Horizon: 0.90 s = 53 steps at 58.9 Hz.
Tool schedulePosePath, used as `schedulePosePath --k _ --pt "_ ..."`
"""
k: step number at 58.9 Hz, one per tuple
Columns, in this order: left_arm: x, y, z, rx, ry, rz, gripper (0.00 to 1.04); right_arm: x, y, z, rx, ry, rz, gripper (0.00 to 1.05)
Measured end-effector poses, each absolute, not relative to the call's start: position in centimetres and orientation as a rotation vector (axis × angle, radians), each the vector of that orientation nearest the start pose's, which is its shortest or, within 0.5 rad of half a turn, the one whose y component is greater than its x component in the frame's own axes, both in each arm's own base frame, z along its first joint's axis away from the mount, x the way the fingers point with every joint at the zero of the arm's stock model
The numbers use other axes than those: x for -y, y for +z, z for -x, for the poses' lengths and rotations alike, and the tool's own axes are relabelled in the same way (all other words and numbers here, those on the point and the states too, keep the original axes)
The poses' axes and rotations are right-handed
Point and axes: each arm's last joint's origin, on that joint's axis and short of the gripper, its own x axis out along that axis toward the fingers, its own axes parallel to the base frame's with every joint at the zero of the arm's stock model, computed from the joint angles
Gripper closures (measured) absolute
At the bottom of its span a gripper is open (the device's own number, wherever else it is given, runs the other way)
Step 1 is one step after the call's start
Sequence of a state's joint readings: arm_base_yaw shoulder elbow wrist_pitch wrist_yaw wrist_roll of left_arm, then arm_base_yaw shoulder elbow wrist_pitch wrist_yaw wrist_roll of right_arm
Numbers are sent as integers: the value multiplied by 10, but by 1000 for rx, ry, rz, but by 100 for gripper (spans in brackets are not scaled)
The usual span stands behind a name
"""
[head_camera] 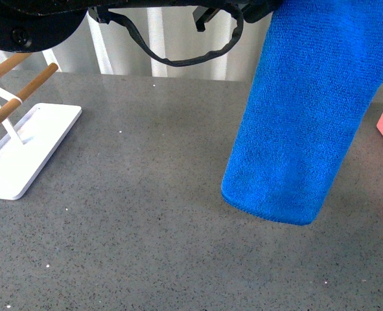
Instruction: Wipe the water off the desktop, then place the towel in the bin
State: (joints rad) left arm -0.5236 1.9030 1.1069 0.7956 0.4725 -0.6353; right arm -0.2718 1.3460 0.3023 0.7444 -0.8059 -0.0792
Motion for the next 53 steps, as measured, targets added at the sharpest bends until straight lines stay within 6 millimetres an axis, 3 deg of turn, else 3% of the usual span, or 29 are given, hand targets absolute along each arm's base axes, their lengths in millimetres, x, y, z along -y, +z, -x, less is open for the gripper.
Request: schedulePosePath --k 16,44,53 --pt "232 228 -339 -331 -1010 575 99 -2 150 -242 -267 775 -69 7" --pt "240 230 -332 -343 -1030 575 99 -31 140 -268 -286 861 38 7" --pt "241 230 -332 -342 -1031 574 99 -37 141 -271 -276 857 80 27"
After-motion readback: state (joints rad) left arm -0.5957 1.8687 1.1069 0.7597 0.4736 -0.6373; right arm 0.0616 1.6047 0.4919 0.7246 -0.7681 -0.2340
